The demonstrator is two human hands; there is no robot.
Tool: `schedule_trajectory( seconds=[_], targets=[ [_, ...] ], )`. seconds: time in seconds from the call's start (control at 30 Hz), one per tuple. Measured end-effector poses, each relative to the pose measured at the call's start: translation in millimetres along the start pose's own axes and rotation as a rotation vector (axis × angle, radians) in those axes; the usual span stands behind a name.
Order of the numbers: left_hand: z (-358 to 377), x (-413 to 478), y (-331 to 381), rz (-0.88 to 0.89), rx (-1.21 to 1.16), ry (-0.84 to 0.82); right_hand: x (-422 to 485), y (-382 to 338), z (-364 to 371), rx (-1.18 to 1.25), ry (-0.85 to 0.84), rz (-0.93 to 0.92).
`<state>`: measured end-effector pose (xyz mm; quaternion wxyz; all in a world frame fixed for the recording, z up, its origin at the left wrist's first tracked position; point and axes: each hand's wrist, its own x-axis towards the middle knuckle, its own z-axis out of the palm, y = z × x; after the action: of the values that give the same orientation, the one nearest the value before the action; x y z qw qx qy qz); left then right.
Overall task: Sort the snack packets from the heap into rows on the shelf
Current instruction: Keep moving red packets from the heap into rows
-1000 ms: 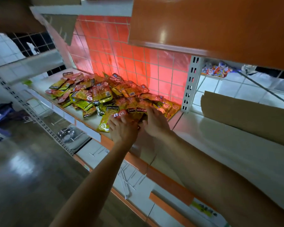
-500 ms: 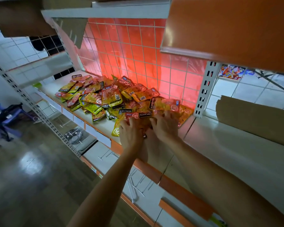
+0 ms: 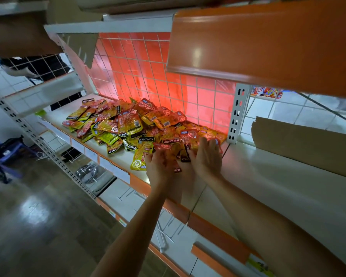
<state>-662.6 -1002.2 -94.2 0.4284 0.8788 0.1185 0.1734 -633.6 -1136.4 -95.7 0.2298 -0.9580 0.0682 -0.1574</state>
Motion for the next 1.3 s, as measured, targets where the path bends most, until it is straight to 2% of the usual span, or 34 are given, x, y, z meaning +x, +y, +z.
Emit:
schedule_trajectory(
  seconds=[0.13,0.23,0.33,0.4,0.53,0.63,0.8,0.93,1.1,1.23,1.3],
  targets=[
    [-3.5,-2.1,2.7,0.021,-0.076,0.059,1.9,8.3,-4.1,-0.069,-0.107,0.069],
    [-5.8,-2.6,6.9,0.007,-0.166,0.090,-5.6,11.1,-6.5,-0.127,-0.060,0.066],
    [-1.6,-0.4,3.1,0.049,-0.039,0.017,-9.7,16.1,-9.3,-0.127,-0.043,0.067],
    [0.9,-3.1,4.7,0.054,-0.011,0.001,-11.8,21.3,-11.5,-0.119,-0.018,0.104],
    [7.8,-18.4,16.5,0.058,-0.099,0.015,-19.2,37.5,-23.2,-0.120,-0.001,0.226],
    [21.5,-35.6,29.6,0.022,-0.149,-0.048,-25.8,50.6,-34.3,-0.143,-0.053,0.219],
    [53.1,-65.2,60.0,0.019,-0.193,-0.147,-42.8,79.0,-64.6,0.051,-0.026,0.282],
    [78.7,-83.3,98.7,0.043,-0.203,-0.235,-55.7,121.5,-99.6,0.264,0.052,0.380],
    [127.3,-138.4,145.5,0.048,-0.302,-0.431,-83.3,187.4,-155.2,0.448,0.168,0.426],
    [159.3,-196.2,184.7,0.002,-0.445,-0.607,-116.3,236.9,-201.9,0.454,0.237,0.439],
    [173.2,-225.1,201.7,-0.012,-0.474,-0.678,-132.9,263.5,-222.7,0.481,0.270,0.504]
  ],
)
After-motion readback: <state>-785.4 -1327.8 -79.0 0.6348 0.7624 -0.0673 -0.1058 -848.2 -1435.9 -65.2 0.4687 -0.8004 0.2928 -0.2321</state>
